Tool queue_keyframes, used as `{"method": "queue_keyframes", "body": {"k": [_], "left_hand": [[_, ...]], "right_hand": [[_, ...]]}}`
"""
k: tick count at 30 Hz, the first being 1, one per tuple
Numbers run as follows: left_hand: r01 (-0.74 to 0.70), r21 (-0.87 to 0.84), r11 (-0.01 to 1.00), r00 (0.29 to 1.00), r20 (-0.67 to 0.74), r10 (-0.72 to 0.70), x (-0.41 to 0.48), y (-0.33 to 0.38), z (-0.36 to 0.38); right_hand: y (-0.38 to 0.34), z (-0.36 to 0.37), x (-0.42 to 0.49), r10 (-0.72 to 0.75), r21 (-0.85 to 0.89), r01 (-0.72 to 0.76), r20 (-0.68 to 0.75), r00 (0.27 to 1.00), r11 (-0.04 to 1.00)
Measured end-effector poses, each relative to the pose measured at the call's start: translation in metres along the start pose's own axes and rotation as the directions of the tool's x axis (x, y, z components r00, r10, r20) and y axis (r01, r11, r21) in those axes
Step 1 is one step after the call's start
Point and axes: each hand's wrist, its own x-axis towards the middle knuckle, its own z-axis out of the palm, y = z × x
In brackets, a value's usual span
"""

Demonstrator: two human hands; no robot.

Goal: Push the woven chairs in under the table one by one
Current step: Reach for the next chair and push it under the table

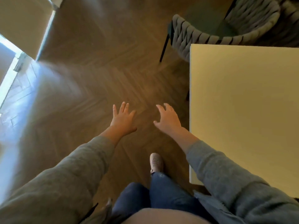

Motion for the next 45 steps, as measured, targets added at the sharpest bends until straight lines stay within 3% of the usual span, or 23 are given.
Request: {"method": "queue_keyframes", "body": {"k": [5, 14, 18, 21, 27, 29, 31, 33, 36, 40, 45], "left_hand": [[-0.099, 0.027, 0.995, 0.995, -0.002, 0.099, 0.091, -0.021, -0.059], [-0.342, 0.089, 0.935, 0.939, -0.014, 0.345, 0.275, -0.052, -0.153], [-0.473, 0.17, 0.865, 0.877, 0.001, 0.48, 0.365, -0.059, -0.205], [-0.514, 0.192, 0.836, 0.852, -0.004, 0.524, 0.404, -0.052, -0.232], [-0.659, 0.27, 0.701, 0.705, -0.1, 0.702, 0.496, 0.016, -0.294], [-0.704, 0.274, 0.656, 0.658, -0.099, 0.747, 0.524, 0.051, -0.313], [-0.729, 0.287, 0.621, 0.628, -0.078, 0.774, 0.546, 0.085, -0.323], [-0.762, 0.304, 0.571, 0.601, 0.004, 0.8, 0.567, 0.124, -0.333], [-0.819, 0.274, 0.504, 0.557, 0.165, 0.814, 0.589, 0.166, -0.334], [-0.888, 0.19, 0.42, 0.46, 0.323, 0.827, 0.601, 0.195, -0.321], [-0.922, 0.146, 0.358, 0.386, 0.286, 0.877, 0.608, 0.195, -0.309]], "right_hand": [[0.008, -0.039, 0.082, 0.083, 0.05, -0.082, -0.018, 0.996, 0.995], [0.025, -0.097, 0.238, 0.265, 0.121, -0.245, -0.202, 0.943, 0.962], [0.031, -0.124, 0.295, 0.425, 0.208, -0.374, -0.332, 0.842, 0.904], [0.037, -0.135, 0.311, 0.446, 0.165, -0.416, -0.392, 0.805, 0.894], [0.098, -0.197, 0.357, 0.551, 0.235, -0.508, -0.5, 0.668, 0.829], [0.136, -0.22, 0.373, 0.579, 0.213, -0.548, -0.45, 0.68, 0.809], [0.173, -0.237, 0.385, 0.596, 0.107, -0.597, -0.313, 0.739, 0.795], [0.211, -0.252, 0.393, 0.619, -0.056, -0.633, -0.159, 0.769, 0.772], [0.25, -0.258, 0.4, 0.593, -0.349, -0.551, 0.014, 0.805, 0.758], [0.28, -0.267, 0.406, 0.527, -0.496, -0.438, 0.046, 0.849, 0.75], [0.284, -0.269, 0.41, 0.514, -0.489, -0.425, 0.058, 0.856, 0.762]]}}
